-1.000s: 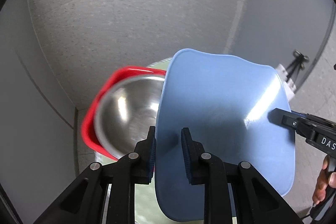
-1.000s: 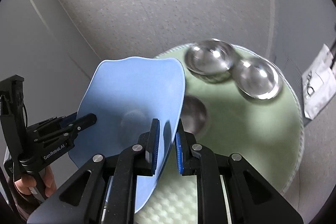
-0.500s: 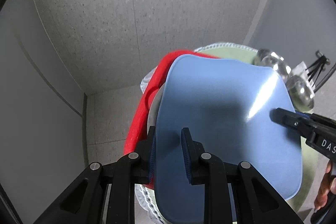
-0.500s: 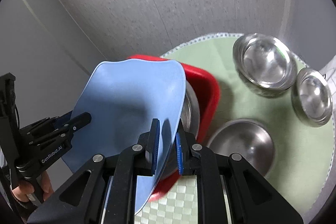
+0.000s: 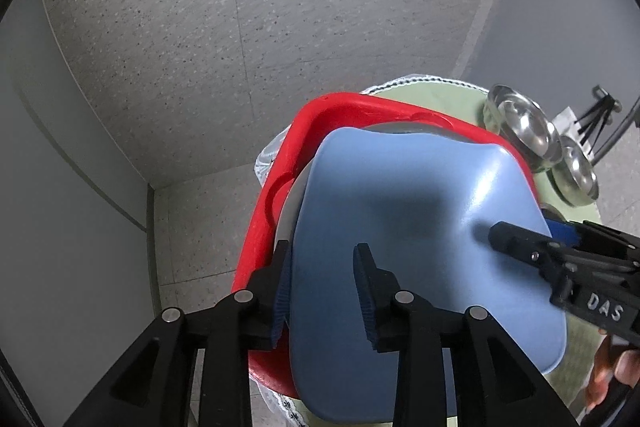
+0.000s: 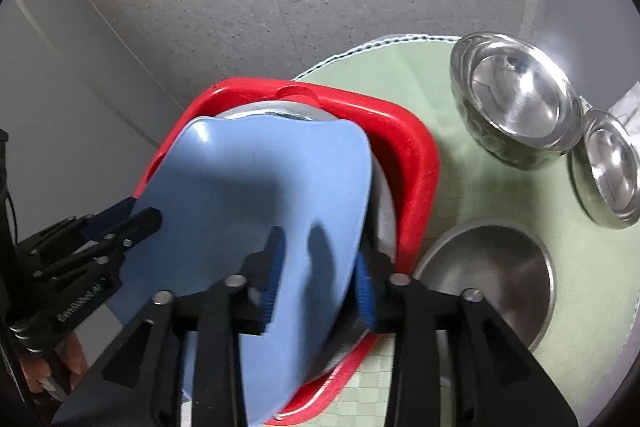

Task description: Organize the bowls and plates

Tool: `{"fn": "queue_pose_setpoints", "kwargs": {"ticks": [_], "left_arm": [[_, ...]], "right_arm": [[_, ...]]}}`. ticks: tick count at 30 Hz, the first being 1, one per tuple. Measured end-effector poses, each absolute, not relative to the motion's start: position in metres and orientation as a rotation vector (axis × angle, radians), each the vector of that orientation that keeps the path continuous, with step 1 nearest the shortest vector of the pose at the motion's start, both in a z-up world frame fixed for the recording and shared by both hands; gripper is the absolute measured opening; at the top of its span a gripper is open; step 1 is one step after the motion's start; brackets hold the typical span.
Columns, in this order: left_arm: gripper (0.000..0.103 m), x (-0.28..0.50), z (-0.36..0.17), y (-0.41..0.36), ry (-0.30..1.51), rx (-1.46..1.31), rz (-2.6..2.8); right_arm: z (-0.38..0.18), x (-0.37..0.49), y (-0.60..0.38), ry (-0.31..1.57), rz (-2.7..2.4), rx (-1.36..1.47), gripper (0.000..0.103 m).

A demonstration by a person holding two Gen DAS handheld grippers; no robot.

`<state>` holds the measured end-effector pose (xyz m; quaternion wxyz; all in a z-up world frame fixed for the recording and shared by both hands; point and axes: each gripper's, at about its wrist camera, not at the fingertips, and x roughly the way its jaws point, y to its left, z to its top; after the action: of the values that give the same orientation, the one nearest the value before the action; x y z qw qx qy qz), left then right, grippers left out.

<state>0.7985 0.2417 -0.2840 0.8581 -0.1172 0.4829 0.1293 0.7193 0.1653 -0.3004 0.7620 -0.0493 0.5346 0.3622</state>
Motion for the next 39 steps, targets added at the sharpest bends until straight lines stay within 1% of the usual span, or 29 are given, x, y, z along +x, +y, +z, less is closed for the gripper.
{"fn": "queue_pose_setpoints", "kwargs": {"ticks": [4,5,6,7,11,15,18,22,27,28,30,34,39], "left_arm": [[0.047,0.796,-0.276,0.239,0.988,-0.244,0.268],[0.047,0.795,-0.274,0.238,0.982,-0.237,0.276],[0.048,0.793,-0.272,0.236,0.978,-0.235,0.281],[0.051,0.793,-0.268,0.235,0.969,-0.238,0.284],[0.057,0.787,-0.252,0.225,0.934,-0.248,0.286],[0.068,0.787,-0.229,0.201,0.887,-0.238,0.274],[0.076,0.789,-0.21,0.173,0.849,-0.215,0.245],[0.083,0.805,-0.193,0.119,0.819,-0.171,0.192],[0.084,0.844,-0.196,0.056,0.864,-0.182,0.136],[0.088,0.853,-0.198,0.042,0.872,-0.183,0.141],[0.091,0.869,-0.2,0.024,0.882,-0.177,0.169],[0.091,0.904,-0.219,-0.021,0.929,-0.182,0.186],[0.091,0.945,-0.244,-0.044,0.996,-0.201,0.215]], "right_arm": [[-0.293,0.714,0.163,1.147,0.791,-0.104,0.056],[-0.29,0.714,0.163,1.138,0.79,-0.1,0.061],[-0.288,0.714,0.162,1.128,0.786,-0.103,0.068],[-0.284,0.713,0.16,1.113,0.779,-0.103,0.07],[-0.269,0.715,0.146,1.071,0.79,-0.074,0.07],[-0.255,0.723,0.117,1.037,0.774,-0.027,0.071],[-0.242,0.73,0.086,0.996,0.754,0.006,0.071],[-0.235,0.743,0.038,0.946,0.708,0.039,0.074],[-0.251,0.779,-0.032,0.946,0.607,0.067,0.074],[-0.256,0.792,-0.049,0.955,0.585,0.075,0.074],[-0.264,0.807,-0.069,0.966,0.57,0.08,0.074],[-0.285,0.844,-0.105,0.995,0.564,0.073,0.074],[-0.313,0.879,-0.118,1.04,0.583,0.046,0.074]]}}
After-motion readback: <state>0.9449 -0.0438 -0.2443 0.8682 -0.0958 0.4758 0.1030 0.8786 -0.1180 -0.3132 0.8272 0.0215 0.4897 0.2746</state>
